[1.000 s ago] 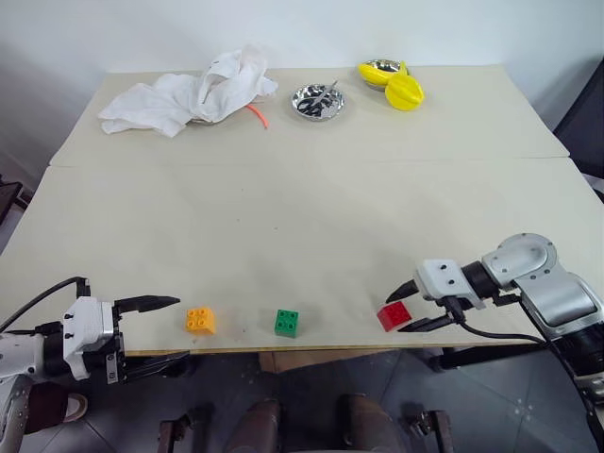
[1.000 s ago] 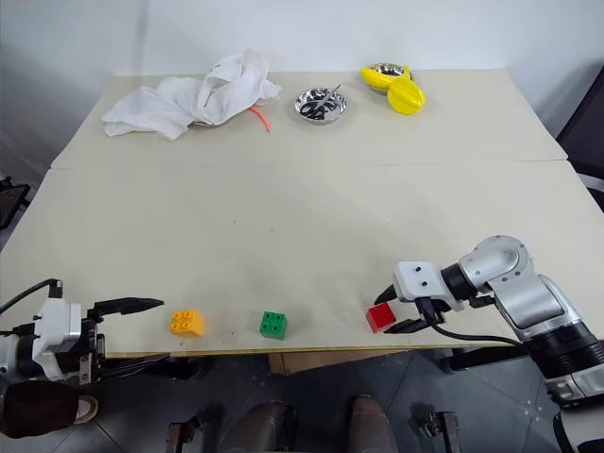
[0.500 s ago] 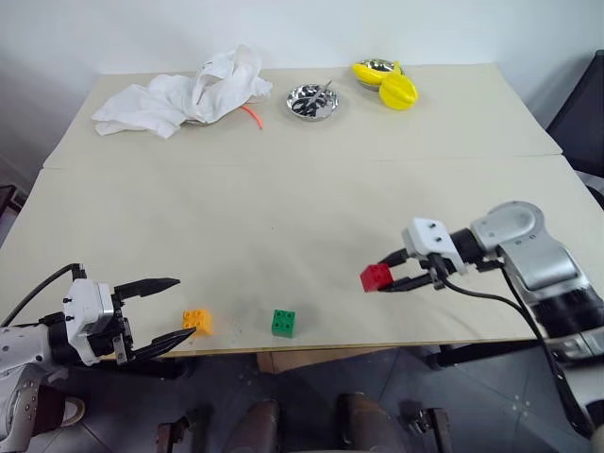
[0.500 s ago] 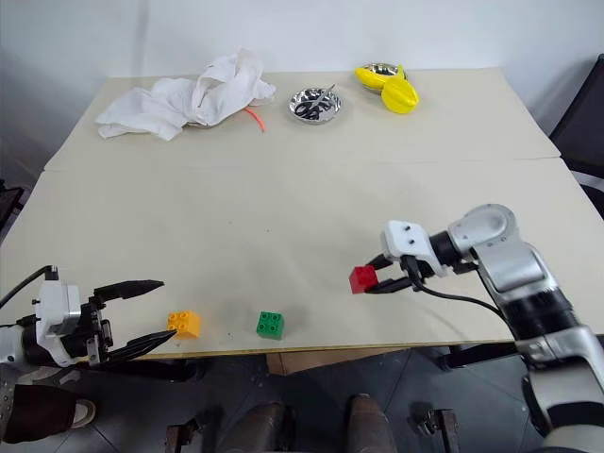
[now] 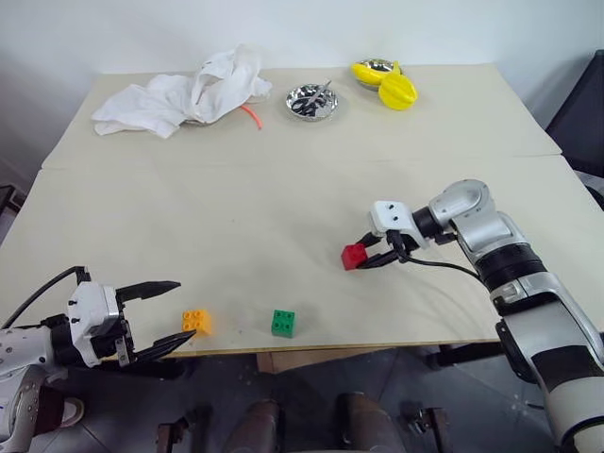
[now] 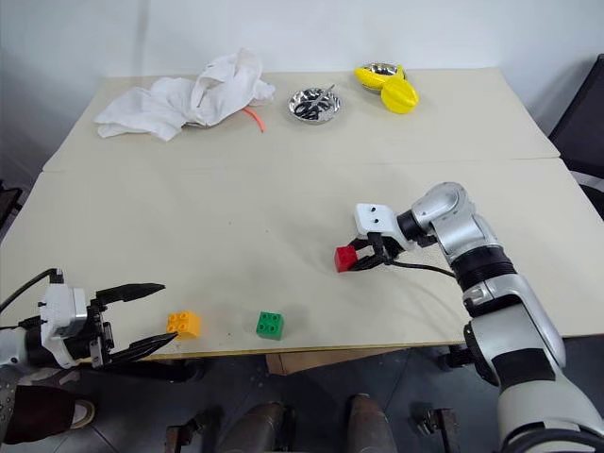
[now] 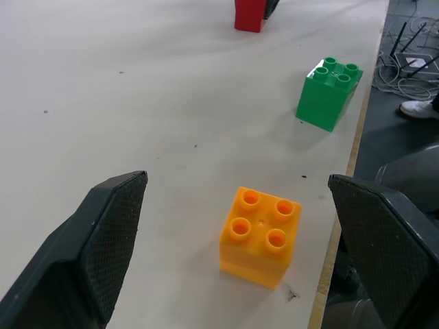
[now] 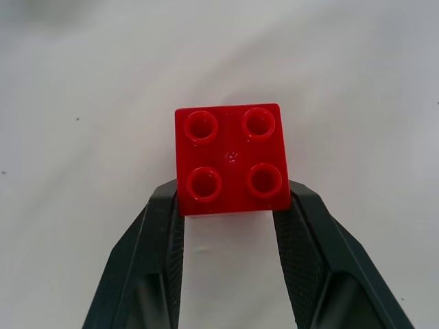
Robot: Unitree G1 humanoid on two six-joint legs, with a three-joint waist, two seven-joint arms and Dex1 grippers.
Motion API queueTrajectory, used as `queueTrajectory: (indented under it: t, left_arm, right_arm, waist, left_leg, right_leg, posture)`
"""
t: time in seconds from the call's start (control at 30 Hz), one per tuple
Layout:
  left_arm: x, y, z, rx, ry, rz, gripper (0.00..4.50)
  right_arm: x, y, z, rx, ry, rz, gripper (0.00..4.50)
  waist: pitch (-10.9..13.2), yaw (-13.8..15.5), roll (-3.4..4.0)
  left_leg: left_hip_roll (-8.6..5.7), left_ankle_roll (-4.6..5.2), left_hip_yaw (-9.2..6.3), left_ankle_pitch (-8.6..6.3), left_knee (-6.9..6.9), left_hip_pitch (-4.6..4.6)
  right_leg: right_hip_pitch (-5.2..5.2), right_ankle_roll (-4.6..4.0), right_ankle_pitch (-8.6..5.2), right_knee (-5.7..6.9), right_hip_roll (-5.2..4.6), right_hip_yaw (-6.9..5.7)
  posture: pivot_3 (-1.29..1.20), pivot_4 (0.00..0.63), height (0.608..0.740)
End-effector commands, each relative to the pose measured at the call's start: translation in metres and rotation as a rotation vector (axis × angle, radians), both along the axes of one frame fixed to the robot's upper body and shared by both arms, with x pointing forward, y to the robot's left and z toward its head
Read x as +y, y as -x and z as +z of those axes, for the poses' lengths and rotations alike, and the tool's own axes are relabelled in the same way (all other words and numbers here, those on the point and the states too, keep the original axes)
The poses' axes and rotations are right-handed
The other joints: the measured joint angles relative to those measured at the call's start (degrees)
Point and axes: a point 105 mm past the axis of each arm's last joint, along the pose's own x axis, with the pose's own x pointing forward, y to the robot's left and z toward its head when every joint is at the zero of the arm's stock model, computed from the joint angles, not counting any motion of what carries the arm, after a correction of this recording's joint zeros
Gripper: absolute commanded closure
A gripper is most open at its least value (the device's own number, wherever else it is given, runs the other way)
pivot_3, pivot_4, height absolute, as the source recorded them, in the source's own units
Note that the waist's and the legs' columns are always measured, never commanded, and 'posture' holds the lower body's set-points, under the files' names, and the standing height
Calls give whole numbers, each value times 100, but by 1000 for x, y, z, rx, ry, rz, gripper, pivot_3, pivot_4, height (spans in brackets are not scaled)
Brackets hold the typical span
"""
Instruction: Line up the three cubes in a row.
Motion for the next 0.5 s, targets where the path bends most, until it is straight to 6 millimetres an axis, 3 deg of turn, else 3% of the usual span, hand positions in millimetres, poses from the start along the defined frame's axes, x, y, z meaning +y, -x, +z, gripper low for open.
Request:
queueTrajectory:
  t: [0.03, 0.07, 0.27, 0.37, 0.5]
  left_arm:
    - [0, 3, 7, -42, -15, 3, 0]
    - [0, 3, 7, -42, -15, 4, 0]
    - [-1, 2, 6, -44, -15, 3, 0]
    - [-1, 0, 7, -46, -18, -2, 0]
    - [3, 0, 7, -47, -25, 2, 0]
  right_arm:
    - [-1, -8, 1, -16, -4, -73, 3017]
    - [0, -8, 2, -17, -11, -79, 3017]
    - [1, -8, 5, -36, -15, -93, 1004]
    - [-4, -7, 20, -92, -42, -73, 52]
    - [-29, 8, 42, -98, -110, -36, 52]
  waist:
    - [0, -32, 0]
    - [0, -36, 0]
    - [0, -42, 0]
    - [1, -40, 1]
    - [1, -1, 1]
  left_leg:
    - [0, 0, 0, 0, 1, 1]
    - [0, -1, 0, 0, 2, 3]
    - [0, -4, 0, 2, -1, 2]
    - [-1, -4, 1, 2, -2, -3]
    - [-2, -3, -1, 2, -3, -8]
  right_leg:
    - [1, 0, 0, 2, 0, 1]
    - [3, 0, 0, 2, 0, 1]
    - [-4, -1, 0, 6, 0, 4]
    - [-10, -1, 0, 6, 0, 4]
    - [-12, -1, 0, 3, -1, 2]
  posture:
    - [0, 150, 740]
    - [0, 150, 740]
    - [0, 150, 740]
    - [0, 150, 740]
    - [0, 150, 740]
